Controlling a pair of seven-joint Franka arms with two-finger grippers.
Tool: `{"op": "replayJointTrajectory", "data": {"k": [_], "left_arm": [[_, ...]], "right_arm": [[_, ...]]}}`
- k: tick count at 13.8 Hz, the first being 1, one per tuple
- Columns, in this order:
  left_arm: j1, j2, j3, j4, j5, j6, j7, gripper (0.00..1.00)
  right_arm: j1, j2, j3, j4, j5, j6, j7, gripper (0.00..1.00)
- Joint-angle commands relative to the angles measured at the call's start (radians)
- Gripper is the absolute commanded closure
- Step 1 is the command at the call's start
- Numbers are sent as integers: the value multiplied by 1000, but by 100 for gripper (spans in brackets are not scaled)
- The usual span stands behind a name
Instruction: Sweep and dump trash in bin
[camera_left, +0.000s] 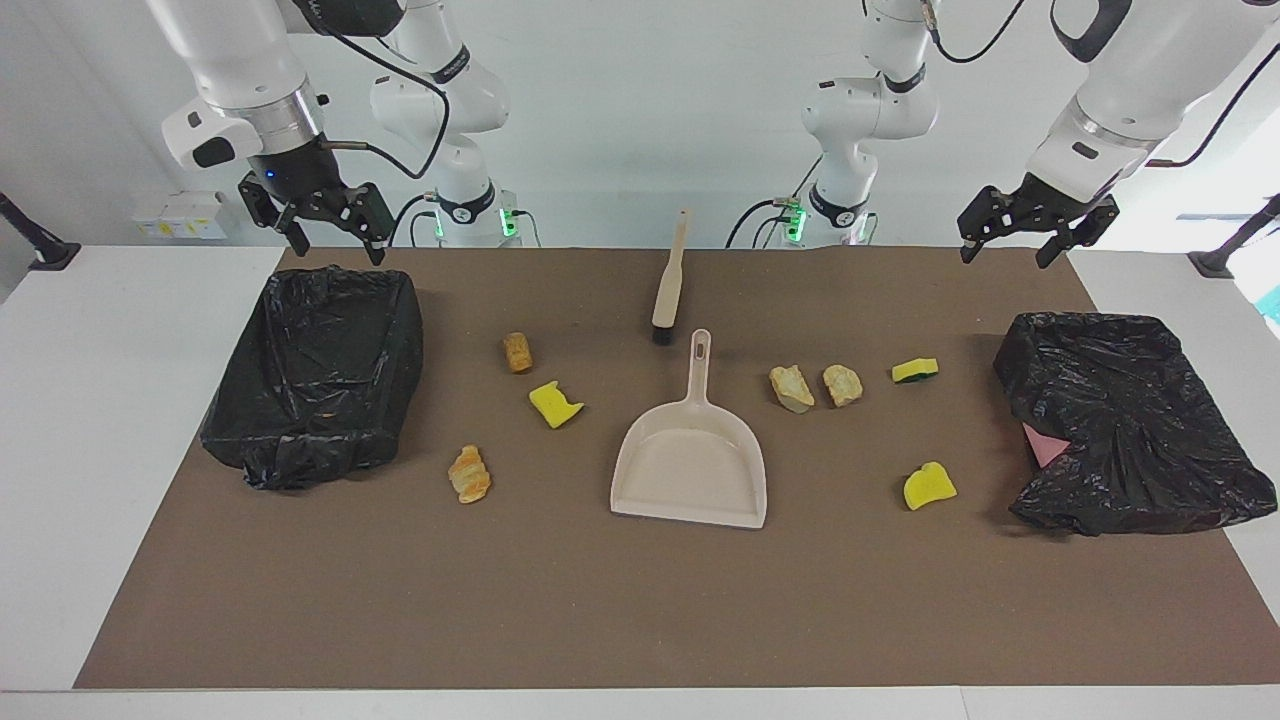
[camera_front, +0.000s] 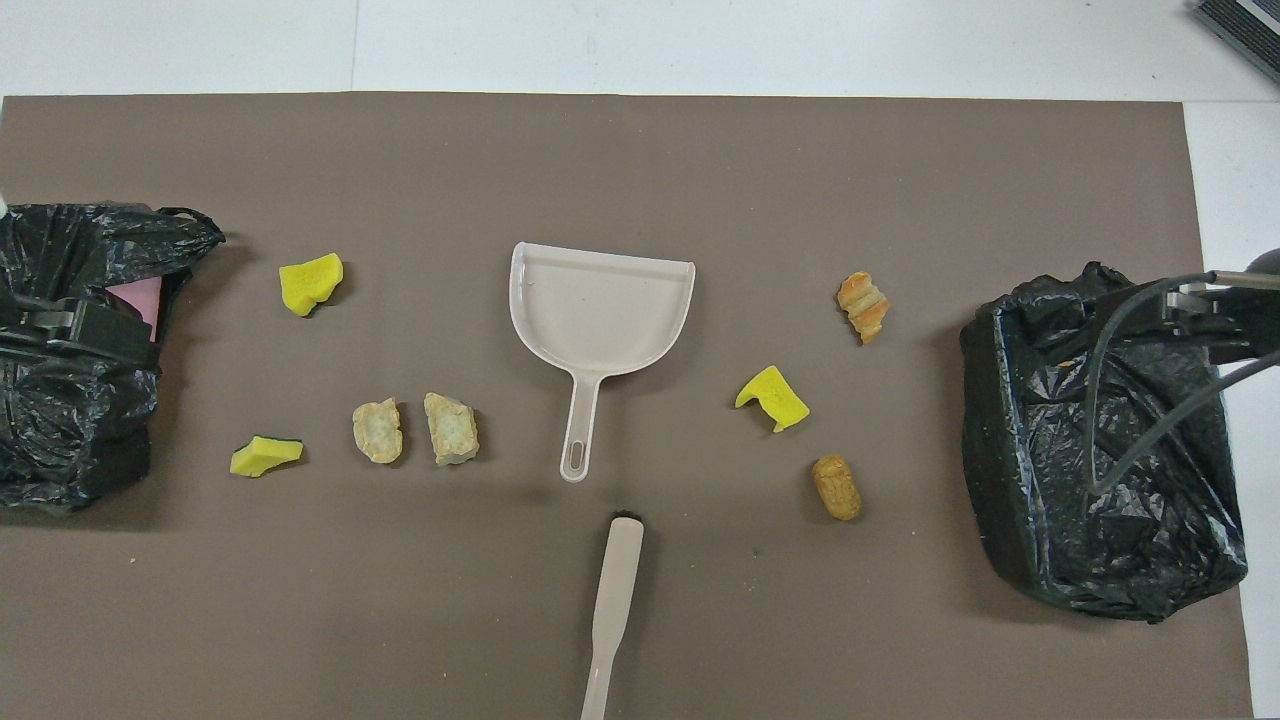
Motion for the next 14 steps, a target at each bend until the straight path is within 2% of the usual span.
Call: {"op": "replayJointTrajectory", "data": {"k": [1,5,11,14], "left_arm": [[-60,-66,9,-122,-4,58,-4,0],[-161,-130,-2,-275,-18,146,-59,0],[-391,-251,-2,-545,-49,296,-199,0],[-503,-274,-2,-628,-55,353,-269,0]], "right_arm": [[-15,-21,6,-23,17,-10,-32,0],[-15,-21,5,-23,19,-11,-32,0],[-13,-21,6,-25,17,-1,-22,0],[-1,-13,6,-25,17,35,3,0]]}}
